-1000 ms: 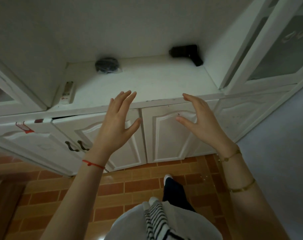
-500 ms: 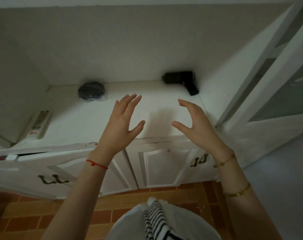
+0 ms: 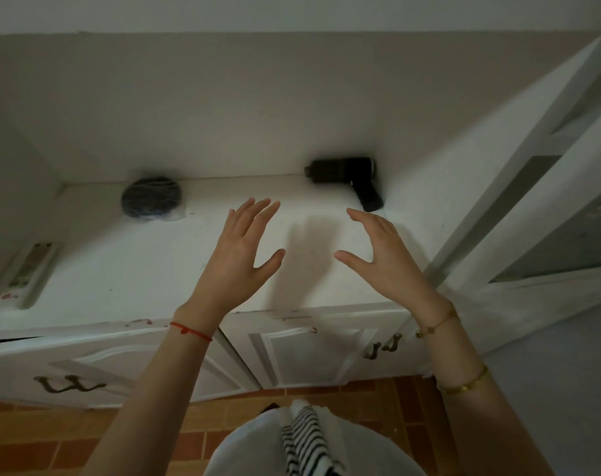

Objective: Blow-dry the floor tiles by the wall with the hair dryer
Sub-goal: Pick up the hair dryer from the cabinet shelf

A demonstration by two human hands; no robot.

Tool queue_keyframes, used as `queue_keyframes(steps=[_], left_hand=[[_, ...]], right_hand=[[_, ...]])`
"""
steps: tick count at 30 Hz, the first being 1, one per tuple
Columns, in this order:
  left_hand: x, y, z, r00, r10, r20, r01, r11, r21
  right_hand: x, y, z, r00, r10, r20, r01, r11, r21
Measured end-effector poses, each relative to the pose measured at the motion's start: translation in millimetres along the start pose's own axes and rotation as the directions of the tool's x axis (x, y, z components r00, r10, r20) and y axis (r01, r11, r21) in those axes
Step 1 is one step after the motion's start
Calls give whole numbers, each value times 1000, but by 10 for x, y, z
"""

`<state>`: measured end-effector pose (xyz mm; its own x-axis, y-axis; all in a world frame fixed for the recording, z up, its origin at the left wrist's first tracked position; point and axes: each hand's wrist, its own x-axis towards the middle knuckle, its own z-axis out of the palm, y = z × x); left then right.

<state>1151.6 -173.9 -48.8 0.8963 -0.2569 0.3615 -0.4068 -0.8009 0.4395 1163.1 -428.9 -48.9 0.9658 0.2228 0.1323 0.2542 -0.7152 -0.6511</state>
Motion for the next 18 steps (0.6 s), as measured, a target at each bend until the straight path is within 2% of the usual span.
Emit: queue_keyframes(steps=[11, 18], left_hand=[[360, -95, 92, 999, 14, 32, -13, 1000, -28], [918, -254, 386, 997, -75, 11, 76, 990, -115]], right_hand=[[294, 69, -85, 996, 65, -58, -65, 998, -12], [809, 259, -80, 972, 188, -143, -197, 979, -51]])
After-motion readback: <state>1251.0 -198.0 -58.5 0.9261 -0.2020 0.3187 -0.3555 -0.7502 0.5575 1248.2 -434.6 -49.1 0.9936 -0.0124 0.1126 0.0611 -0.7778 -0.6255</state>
